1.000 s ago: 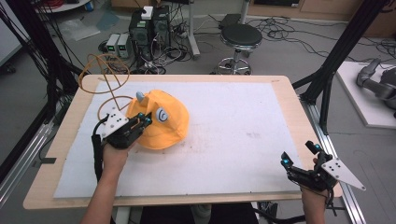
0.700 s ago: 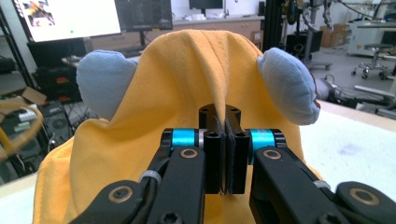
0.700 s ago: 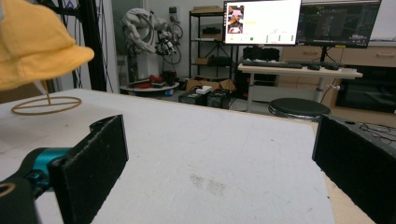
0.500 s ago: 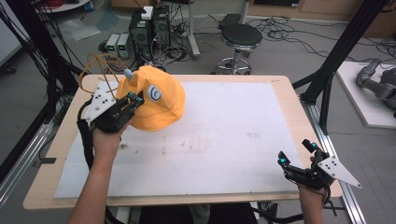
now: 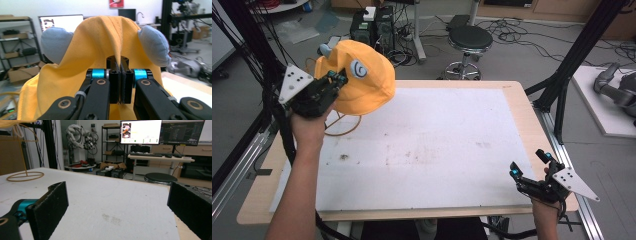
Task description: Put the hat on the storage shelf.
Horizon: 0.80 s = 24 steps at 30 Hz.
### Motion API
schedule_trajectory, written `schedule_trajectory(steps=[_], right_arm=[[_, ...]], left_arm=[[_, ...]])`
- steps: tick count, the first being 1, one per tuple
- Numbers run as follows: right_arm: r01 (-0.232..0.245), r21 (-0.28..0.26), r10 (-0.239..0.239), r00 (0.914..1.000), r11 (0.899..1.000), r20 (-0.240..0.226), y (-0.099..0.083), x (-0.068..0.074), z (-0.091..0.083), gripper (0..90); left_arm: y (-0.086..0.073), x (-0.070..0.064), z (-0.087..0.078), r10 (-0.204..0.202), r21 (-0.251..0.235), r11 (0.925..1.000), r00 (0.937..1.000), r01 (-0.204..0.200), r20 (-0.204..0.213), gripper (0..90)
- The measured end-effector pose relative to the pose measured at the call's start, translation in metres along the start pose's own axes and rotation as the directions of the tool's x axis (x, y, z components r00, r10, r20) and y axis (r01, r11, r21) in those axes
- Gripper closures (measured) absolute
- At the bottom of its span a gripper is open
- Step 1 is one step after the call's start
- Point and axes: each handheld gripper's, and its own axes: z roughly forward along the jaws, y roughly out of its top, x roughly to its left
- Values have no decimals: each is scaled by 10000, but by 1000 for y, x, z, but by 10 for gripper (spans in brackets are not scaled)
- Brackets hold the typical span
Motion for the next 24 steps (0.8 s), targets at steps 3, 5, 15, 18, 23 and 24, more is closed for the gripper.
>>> schedule_trajectory(steps=[3, 5, 15, 18, 23, 24], right_arm=[[29, 32, -29, 10000, 10000, 8, 0, 0, 0, 32], [52, 36, -52, 10000, 10000, 3, 0, 0, 1, 31], [75, 62, -74, 9999, 10000, -148, -1, 3, 5, 32], [125, 99, -123, 9997, 9999, -193, -1, 3, 6, 32], [142, 103, -139, 9995, 9998, -267, -1, 5, 8, 31], [164, 83, -162, 9995, 9998, -265, -1, 5, 8, 31]], left_arm=[[8, 9, -1, 18, -37, 10000, 9996, -19, -280, 878], [12, 15, -1, 102, -14, 9999, 9989, -103, -466, 878], [16, 43, -2, -215, -334, 9993, 9905, 171, -1361, 878], [13, 49, -2, -355, -401, 9988, 9867, 295, -1588, 878], [6, 61, -2, -667, -531, 9969, 9787, 574, -1942, 879], [5, 63, -2, -689, -534, 9968, 9779, 595, -1973, 878]])
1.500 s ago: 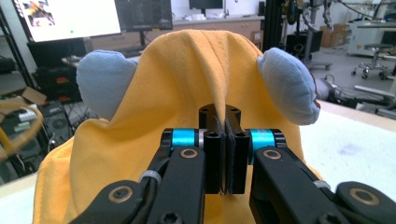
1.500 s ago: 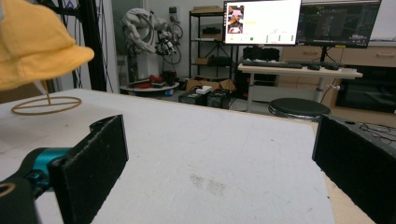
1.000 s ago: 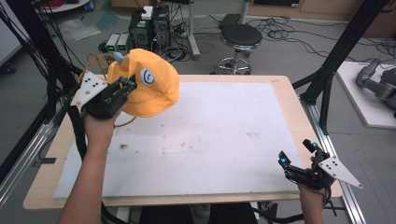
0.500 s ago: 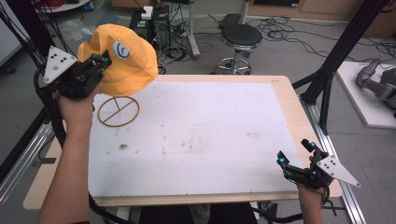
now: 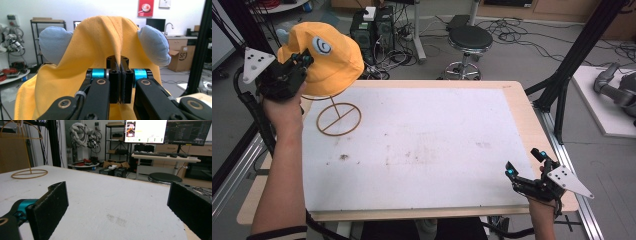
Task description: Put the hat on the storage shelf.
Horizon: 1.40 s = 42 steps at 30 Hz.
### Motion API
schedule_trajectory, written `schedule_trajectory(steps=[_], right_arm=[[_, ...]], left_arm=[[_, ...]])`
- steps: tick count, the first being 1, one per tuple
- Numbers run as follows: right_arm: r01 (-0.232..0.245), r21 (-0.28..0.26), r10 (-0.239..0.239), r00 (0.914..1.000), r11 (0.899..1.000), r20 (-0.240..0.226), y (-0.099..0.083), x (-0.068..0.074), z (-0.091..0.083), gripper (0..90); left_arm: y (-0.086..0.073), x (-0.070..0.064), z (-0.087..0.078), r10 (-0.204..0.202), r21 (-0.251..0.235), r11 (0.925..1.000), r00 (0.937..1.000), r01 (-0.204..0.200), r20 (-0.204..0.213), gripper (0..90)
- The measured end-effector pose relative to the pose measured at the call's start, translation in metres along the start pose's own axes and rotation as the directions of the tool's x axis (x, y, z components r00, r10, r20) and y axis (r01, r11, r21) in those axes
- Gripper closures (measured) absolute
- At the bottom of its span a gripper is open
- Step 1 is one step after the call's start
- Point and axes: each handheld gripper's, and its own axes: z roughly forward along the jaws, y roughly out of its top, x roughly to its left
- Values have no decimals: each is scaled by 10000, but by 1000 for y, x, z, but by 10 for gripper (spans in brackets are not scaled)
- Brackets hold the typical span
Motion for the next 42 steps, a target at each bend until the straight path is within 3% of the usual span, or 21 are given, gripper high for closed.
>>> schedule_trajectory(steps=[7, 8, 18, 24, 34, 37, 42], right_arm=[[-107, 78, 108, 9999, 9999, -57, 0, 1, 2, 31], [51, 81, -51, 10000, 10000, -77, -1, 0, 2, 32], [58, 127, -58, 10000, 9999, -74, -1, 0, 1, 31], [96, 196, -94, 9999, 9998, -140, -2, 2, 3, 32], [256, 307, -245, 9992, 9992, -329, -2, 8, 9, 32], [290, 313, -279, 9991, 9991, -330, -3, 8, 9, 32], [239, 319, -228, 9992, 9992, -324, -3, 8, 9, 32]], left_arm=[[-6, 15, 5, -230, -204, 9995, 9992, 224, -325, 878], [-6, 17, 6, -274, -187, 9995, 9990, 267, -358, 878], [-22, 31, 14, -476, 235, 9985, 9960, 495, -760, 878], [-34, 38, 17, -609, 492, 9967, 9945, 652, -849, 877], [-50, 41, 20, -796, 431, 9956, 9938, 831, -771, 869], [-52, 42, 20, -784, 436, 9957, 9947, 815, -670, 796], [-51, 42, 15, -808, 90, 9966, 9951, 815, -569, 548]])
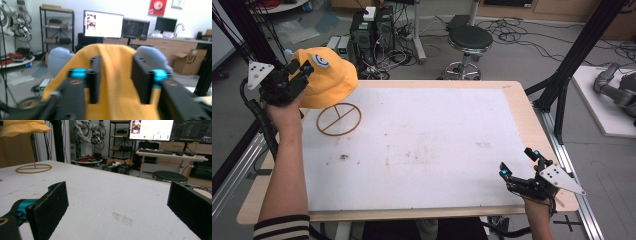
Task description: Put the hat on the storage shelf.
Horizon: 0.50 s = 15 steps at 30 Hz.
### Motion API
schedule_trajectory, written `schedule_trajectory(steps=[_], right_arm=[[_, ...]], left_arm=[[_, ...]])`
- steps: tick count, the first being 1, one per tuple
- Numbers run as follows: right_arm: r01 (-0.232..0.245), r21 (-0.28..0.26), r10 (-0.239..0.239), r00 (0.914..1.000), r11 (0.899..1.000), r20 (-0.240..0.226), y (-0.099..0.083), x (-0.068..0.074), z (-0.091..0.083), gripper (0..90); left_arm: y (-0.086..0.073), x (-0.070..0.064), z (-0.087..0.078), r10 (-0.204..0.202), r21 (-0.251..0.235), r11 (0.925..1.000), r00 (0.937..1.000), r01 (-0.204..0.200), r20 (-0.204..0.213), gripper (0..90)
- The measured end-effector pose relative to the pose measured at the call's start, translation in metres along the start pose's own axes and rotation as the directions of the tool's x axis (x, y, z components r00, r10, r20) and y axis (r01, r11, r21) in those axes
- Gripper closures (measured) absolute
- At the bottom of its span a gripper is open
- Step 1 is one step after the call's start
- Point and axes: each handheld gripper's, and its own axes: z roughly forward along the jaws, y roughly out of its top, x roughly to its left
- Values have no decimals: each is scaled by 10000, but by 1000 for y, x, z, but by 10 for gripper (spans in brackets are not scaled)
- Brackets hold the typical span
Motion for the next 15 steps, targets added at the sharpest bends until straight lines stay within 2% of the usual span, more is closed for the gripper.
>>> schedule_trajectory(steps=[7, 9, 10, 13, 15], right_arm=[[-19, -69, 18, 10000, 10000, -94, 1, 2, 2, 32], [-15, -105, 14, 9999, 9999, -126, 2, 2, 4, 32], [-61, -98, 59, 9998, 9999, -163, 2, 3, 5, 32], [-76, -101, 74, 9998, 9999, -207, 3, 4, 8, 31], [-40, -171, 35, 9997, 9998, -253, 4, 4, 11, 32]], left_arm=[[6, 4, -14, -153, -496, 9987, 9999, 151, -38, 338], [7, 4, -20, -345, -606, 9976, 9994, 342, -38, 288], [7, 4, -24, -500, -640, 9967, 9987, 505, 82, 260], [5, 3, -32, -569, -775, 9951, 9971, 607, 496, 172], [4, 1, -38, -557, -833, 9946, 9955, 620, 768, 162]])
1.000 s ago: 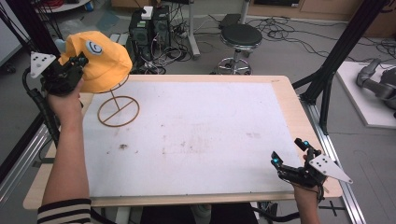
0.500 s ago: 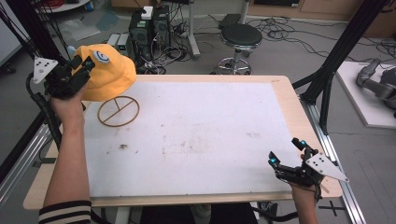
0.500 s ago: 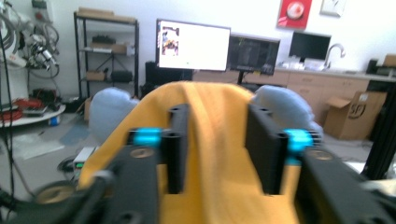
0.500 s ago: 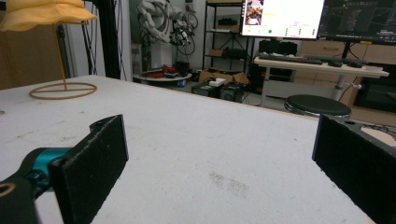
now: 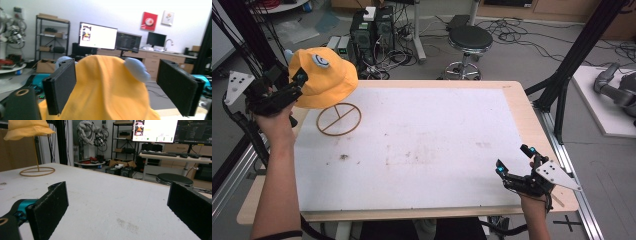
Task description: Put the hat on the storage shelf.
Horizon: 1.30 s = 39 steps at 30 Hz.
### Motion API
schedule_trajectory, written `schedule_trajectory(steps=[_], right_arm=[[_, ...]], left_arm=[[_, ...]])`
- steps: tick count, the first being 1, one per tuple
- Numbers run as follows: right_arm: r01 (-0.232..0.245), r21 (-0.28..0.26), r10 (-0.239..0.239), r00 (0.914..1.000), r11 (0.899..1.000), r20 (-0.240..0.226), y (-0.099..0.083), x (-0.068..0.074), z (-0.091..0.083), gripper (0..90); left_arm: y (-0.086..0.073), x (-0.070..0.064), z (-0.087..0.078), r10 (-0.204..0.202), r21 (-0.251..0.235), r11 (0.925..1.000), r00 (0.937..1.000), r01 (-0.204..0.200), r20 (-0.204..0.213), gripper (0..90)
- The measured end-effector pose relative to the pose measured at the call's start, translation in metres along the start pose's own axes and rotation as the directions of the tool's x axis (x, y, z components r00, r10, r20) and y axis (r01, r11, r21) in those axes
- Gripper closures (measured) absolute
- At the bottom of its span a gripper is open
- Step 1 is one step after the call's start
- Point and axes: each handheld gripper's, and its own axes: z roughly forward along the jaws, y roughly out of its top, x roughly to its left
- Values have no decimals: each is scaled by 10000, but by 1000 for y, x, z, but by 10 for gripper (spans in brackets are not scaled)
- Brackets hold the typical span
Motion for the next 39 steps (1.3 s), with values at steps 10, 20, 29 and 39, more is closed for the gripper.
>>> schedule_trajectory(steps=[10, 20, 29, 39], right_arm=[[-331, -124, 332, 9994, 9994, 81, 1, -5, 12, 32], [-520, -316, 526, 9984, 9981, 185, 2, -11, 17, 32], [-691, -558, 723, 9958, 9960, 570, 2, -21, 13, 32], [-554, -439, 578, 9967, 9975, 570, -1, -20, 12, 32]], left_arm=[[-11, -15, -32, 577, 365, 9976, 9970, -596, 509, 146], [-29, -22, -73, 1117, 777, 9905, 9933, -1137, 292, 148], [-55, -37, -103, 1486, 1119, 9820, 9882, -1520, 375, 162], [-95, -28, -125, 1278, 1543, 9801, 9918, -1249, -91, 161]])
